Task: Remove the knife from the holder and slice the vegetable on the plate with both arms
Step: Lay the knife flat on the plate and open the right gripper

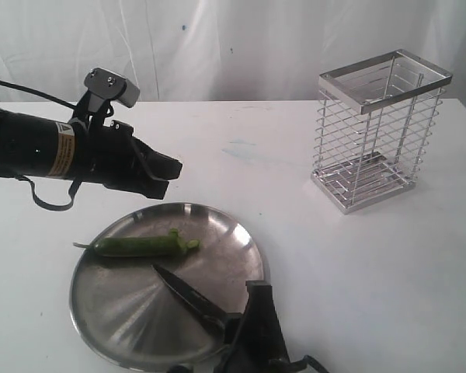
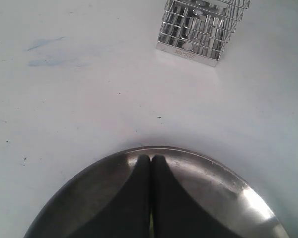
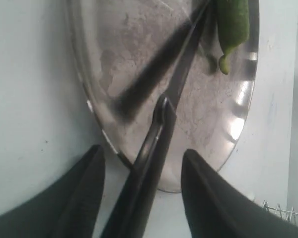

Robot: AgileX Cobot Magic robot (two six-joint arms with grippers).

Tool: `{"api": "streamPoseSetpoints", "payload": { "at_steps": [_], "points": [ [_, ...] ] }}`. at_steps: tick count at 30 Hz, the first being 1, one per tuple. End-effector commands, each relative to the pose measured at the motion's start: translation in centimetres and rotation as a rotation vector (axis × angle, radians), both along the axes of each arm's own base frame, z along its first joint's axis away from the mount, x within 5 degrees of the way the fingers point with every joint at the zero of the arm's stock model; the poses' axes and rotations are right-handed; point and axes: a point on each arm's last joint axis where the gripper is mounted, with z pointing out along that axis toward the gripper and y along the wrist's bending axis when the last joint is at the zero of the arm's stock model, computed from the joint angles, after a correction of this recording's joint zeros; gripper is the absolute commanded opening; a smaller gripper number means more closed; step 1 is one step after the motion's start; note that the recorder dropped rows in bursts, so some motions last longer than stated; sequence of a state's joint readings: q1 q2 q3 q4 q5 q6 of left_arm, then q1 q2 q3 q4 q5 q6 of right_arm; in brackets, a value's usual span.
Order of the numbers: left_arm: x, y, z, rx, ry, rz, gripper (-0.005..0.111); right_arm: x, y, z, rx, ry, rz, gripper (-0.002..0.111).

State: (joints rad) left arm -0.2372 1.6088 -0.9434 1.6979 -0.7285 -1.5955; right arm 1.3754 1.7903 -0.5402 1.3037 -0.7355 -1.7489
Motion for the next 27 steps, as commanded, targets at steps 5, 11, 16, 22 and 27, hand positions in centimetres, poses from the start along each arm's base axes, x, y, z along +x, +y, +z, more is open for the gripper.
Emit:
{"api": "streamPoseSetpoints", "payload": {
  "at_steps": [5, 11, 16, 22, 27],
  "points": [
    [0.0, 0.0, -0.1, 0.015, -0.003, 0.016, 0.000, 0.7, -0.4, 1.2, 0.154, -0.048, -0.144, 0.046],
    [0.0, 0.0, 0.0, 0.001, -0.003, 0.025, 0.000, 0.3, -0.4, 2.7, 0.324, 0.060, -0.220, 0.046],
    [0.0, 0.1, 0.0, 0.003, -0.004, 0.029, 0.000, -0.2, -0.7, 4.3, 0.475, 0.186, -0.305, 0.046],
    [0.1, 0.1, 0.0, 0.005, -0.004, 0.032, 0.000, 0.2, -2.3, 8.7, 0.822, 0.357, -0.598, 0.046],
    [0.0, 0.1, 0.0, 0.001, -0.002, 0.030, 0.000, 2.6, -4.9, 12.9, 1.040, 0.515, -0.631, 0.046]
  ]
}}
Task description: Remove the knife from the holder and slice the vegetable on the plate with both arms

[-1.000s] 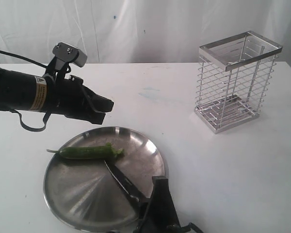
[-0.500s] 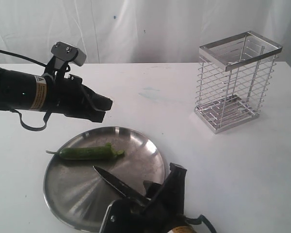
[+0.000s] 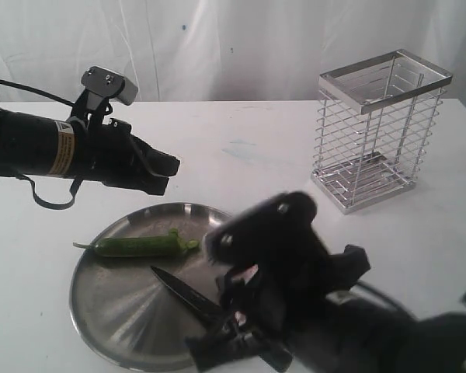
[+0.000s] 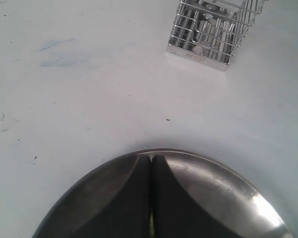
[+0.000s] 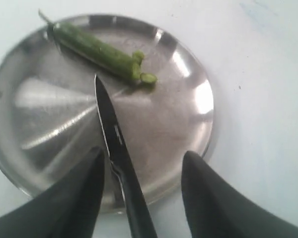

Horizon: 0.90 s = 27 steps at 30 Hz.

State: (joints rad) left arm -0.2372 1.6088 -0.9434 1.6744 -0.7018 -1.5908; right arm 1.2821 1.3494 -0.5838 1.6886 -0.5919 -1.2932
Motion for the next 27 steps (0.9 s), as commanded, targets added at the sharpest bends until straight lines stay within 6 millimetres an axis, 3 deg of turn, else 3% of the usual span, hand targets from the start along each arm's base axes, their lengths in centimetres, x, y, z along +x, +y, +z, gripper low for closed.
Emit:
{"api": "streamPoseSetpoints", "payload": {
  "at_steps": [1, 6, 10, 14, 17, 19, 22, 27],
  "points": [
    [-0.2, -0.2, 0.0, 0.001, 0.002, -0.011, 0.000, 2.2, -2.6, 3.2, 0.258, 0.102, -0.060, 0.046],
    [-0.4, -0.4, 0.0, -0.013, 0.007, -0.042, 0.000, 4.6, -4.6, 4.5, 0.466, 0.208, -0.027, 0.039],
    [-0.5, -0.4, 0.0, -0.011, 0.009, -0.051, 0.000, 6.0, -6.1, 4.4, 0.228, 0.008, 0.071, 0.036],
    [-0.5, -0.4, 0.0, -0.010, 0.008, -0.049, 0.000, 7.5, -8.7, 4.2, 0.064, -0.097, -0.175, 0.029],
    [-0.2, -0.2, -0.1, 0.005, 0.002, -0.015, 0.000, 7.7, -10.0, 3.9, -0.022, -0.111, -0.290, 0.012],
    [-0.1, 0.1, -0.1, 0.020, -0.003, 0.013, 0.000, 7.5, -9.9, 3.6, -0.031, -0.104, -0.269, 0.002],
    [0.1, 0.2, -0.2, 0.034, -0.008, 0.033, 0.000, 7.2, -9.1, 3.4, 0.021, -0.076, -0.192, 0.000],
    [0.1, 0.2, -0.2, 0.032, -0.005, 0.030, 0.000, 4.9, -5.8, 3.4, 0.208, 0.022, 0.215, 0.000]
  ]
}}
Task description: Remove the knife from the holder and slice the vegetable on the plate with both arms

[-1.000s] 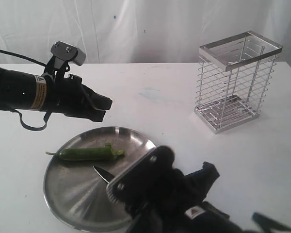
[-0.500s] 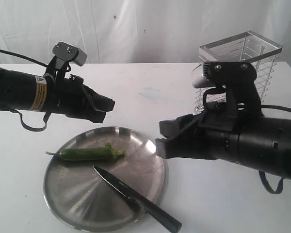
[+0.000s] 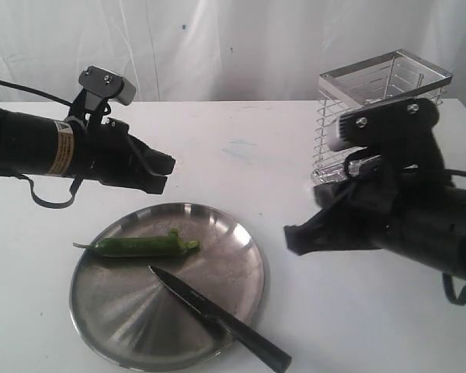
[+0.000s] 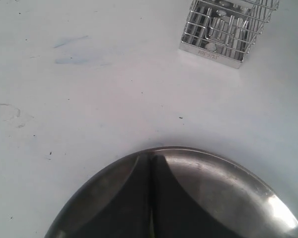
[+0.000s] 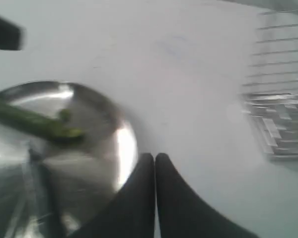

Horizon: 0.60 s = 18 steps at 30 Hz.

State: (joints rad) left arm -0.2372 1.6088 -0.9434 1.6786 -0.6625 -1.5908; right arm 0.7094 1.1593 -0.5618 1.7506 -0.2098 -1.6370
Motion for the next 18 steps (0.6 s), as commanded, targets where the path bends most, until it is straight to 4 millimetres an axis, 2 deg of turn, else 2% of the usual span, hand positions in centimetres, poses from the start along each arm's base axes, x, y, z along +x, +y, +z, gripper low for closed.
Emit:
{"api": "streamPoseSetpoints", "payload": {
  "at_steps": [1, 3, 5, 7, 8, 10, 12, 14, 16, 18],
  "points": [
    [-0.2, -0.1, -0.1, 0.006, 0.003, -0.005, 0.000, -2.6, 3.0, 0.2, 0.154, 0.046, 0.429, 0.000],
    [-0.2, -0.1, -0.1, 0.006, 0.003, -0.005, 0.000, -3.9, 3.8, 0.4, 0.167, 0.053, 0.611, 0.000],
    [-0.2, -0.1, -0.1, 0.003, 0.005, -0.007, 0.000, -5.3, 3.9, -0.2, 0.161, 0.174, 0.726, 0.000],
    [-0.2, -0.2, -0.1, -0.001, 0.007, -0.013, 0.000, -6.8, 3.2, -2.1, 0.048, 0.456, 0.761, 0.000],
    [-0.2, -0.2, -0.1, -0.001, 0.007, -0.013, 0.000, -7.8, 2.1, -3.6, -0.077, 0.695, 0.729, 0.000],
    [-0.2, -0.2, -0.1, -0.001, 0.007, -0.013, 0.000, -8.3, 0.3, -5.0, -0.287, 0.894, 0.647, 0.000],
    [-0.4, -0.4, -0.1, -0.015, 0.012, -0.031, 0.000, -7.8, 0.0, -5.0, -0.319, 0.881, 0.601, 0.000],
    [-0.5, -0.5, 0.0, -0.029, 0.017, -0.052, 0.000, -6.3, 0.0, -4.2, -0.275, 0.822, 0.546, 0.000],
    [-0.5, -0.6, 0.0, -0.033, 0.018, -0.058, 0.000, -3.6, -0.9, -3.4, -0.219, 0.772, 0.429, 0.000],
    [-0.6, -0.6, 0.0, -0.035, 0.019, -0.062, 0.000, -1.3, -1.5, -3.0, -0.092, 0.827, 0.354, 0.000]
  ]
}}
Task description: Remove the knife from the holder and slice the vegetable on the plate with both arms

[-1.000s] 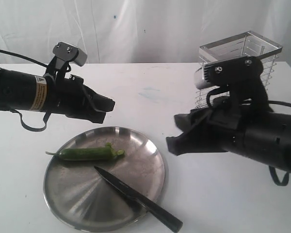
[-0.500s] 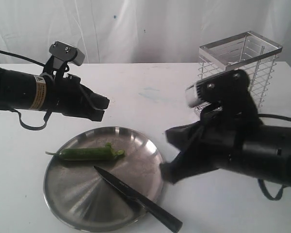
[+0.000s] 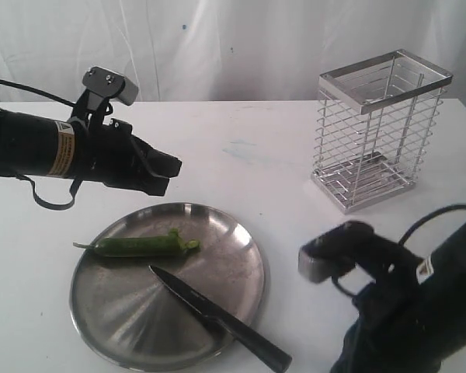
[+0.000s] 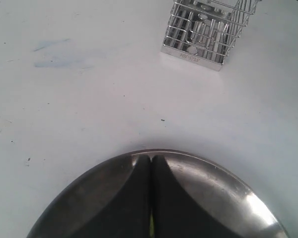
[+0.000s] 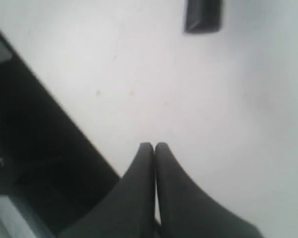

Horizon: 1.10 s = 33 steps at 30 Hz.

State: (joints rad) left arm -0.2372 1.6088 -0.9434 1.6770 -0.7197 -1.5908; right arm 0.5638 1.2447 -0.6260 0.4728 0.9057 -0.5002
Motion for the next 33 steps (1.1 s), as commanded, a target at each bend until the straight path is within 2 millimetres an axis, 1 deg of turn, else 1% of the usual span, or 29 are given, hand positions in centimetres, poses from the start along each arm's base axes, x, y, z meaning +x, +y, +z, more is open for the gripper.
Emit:
{"api": "streamPoseSetpoints", "payload": {
  "at_steps": [1, 2, 3, 4, 5, 6, 8, 9, 13, 15, 16, 17, 18, 19, 20, 21, 22, 26, 30, 33],
  "points": [
    [-0.3, -0.2, -0.1, -0.003, 0.008, -0.016, 0.000, 3.8, -0.7, 0.8, 0.200, 0.119, -0.097, 0.000],
    [-0.3, -0.2, -0.1, -0.003, 0.008, -0.016, 0.000, 4.1, -0.4, 0.8, 0.279, 0.179, -0.050, 0.000],
    [-0.3, -0.2, -0.1, -0.003, 0.008, -0.016, 0.000, 4.4, 0.1, 1.2, 0.429, 0.229, 0.050, 0.000],
    [-0.3, -0.2, -0.1, -0.003, 0.008, -0.016, 0.000, 5.4, 0.3, 0.7, 0.492, 0.202, 0.075, 0.000],
    [-0.3, -0.2, -0.1, -0.005, 0.009, -0.023, 0.000, 5.9, 0.6, 0.4, 0.528, 0.206, 0.064, 0.000],
    [-0.3, -0.3, -0.1, -0.006, 0.010, -0.030, 0.000, 6.6, 0.5, -0.2, 0.533, 0.213, 0.058, 0.000],
    [-0.5, -0.4, -0.1, -0.013, 0.014, -0.046, 0.000, 7.1, 0.4, -1.3, 0.511, 0.227, 0.085, 0.000],
    [-0.5, -0.4, -0.1, -0.014, 0.014, -0.047, 0.000, 7.6, 0.3, -2.2, 0.466, 0.212, 0.073, 0.000],
    [-0.3, -0.2, -0.1, -0.005, 0.007, -0.017, 0.000, 9.1, -0.5, -4.7, 0.299, 0.098, 0.019, 0.000],
    [-0.1, 0.0, -0.2, 0.010, 0.002, 0.006, 0.000, 9.4, -0.7, -4.8, 0.268, 0.120, -0.086, 0.001],
    [-0.1, 0.0, -0.2, 0.011, 0.002, 0.008, 0.000, 9.3, -0.7, -4.9, 0.261, 0.132, -0.094, 0.003],
    [-0.1, 0.0, -0.2, 0.011, 0.002, 0.008, 0.000, 9.1, -0.7, -4.8, 0.256, 0.185, -0.132, 0.011],
    [-0.1, 0.0, -0.2, 0.011, 0.002, 0.008, 0.000, 9.0, -0.7, -4.8, 0.258, 0.224, -0.151, 0.021],
    [-0.1, 0.0, -0.1, 0.006, 0.003, 0.012, 0.000, 8.9, -0.4, -5.0, 0.271, 0.300, -0.148, 0.038],
    [-0.1, 0.0, -0.1, 0.006, 0.003, 0.012, 0.000, 9.1, -0.3, -5.1, 0.277, 0.331, -0.137, 0.047],
    [-0.1, 0.0, -0.2, 0.013, 0.001, 0.004, 0.000, 9.6, 0.0, -5.5, 0.281, 0.369, -0.122, 0.060],
    [-0.2, -0.1, -0.2, 0.018, 0.001, -0.011, 0.000, 10.1, 0.2, -6.1, 0.280, 0.402, -0.126, 0.065],
    [-0.3, -0.2, -0.2, 0.014, 0.003, -0.021, 0.000, 10.9, 0.6, -7.8, 0.279, 0.481, -0.133, 0.065],
    [-0.2, 0.0, -0.2, 0.023, 0.000, -0.008, 0.000, 11.1, 0.8, -9.4, 0.289, 0.539, -0.159, 0.065],
    [-0.1, 0.0, -0.2, 0.025, 0.000, -0.004, 0.000, 11.1, 0.9, -9.9, 0.297, 0.559, -0.171, 0.065]
  ]
}}
